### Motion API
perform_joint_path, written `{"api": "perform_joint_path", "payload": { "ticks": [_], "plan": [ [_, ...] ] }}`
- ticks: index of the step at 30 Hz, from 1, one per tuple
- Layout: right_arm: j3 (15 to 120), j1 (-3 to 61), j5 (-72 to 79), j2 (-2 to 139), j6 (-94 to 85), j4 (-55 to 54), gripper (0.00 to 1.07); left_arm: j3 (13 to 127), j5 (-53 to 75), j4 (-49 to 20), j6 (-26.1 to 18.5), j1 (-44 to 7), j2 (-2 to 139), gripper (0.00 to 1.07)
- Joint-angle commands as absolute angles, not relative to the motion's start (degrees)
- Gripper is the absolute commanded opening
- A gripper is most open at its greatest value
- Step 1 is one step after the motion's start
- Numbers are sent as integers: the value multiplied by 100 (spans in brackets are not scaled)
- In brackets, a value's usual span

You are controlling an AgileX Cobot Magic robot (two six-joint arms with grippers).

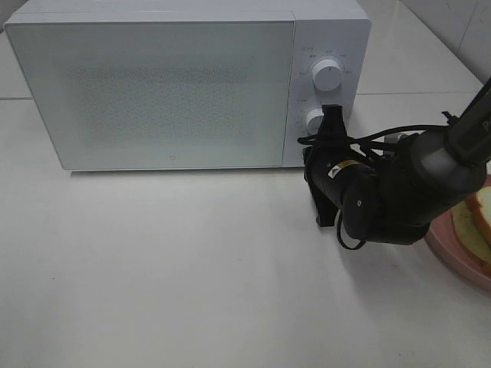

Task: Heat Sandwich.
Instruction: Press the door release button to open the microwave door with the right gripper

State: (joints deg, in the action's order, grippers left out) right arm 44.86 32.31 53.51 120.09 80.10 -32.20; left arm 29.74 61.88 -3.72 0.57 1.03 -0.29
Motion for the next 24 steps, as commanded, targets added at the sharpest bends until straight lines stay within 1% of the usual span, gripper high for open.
{"api": "perform_joint_path", "payload": {
  "ticks": [1,13,15,24],
  "plan": [
    [4670,3128,5220,12118,7913,-3151,0,2962,6125,-372,109,92,-160,98],
    [4830,3128,5443,12278,7764,-3489,0,2962,6125,-372,109,92,-160,98],
    [4830,3048,5397,12278,7718,-3547,0,2962,6125,-372,109,92,-160,98],
    [4922,2934,5477,12296,7718,-3415,0,2962,6125,-372,109,92,-160,98]
  ]
}}
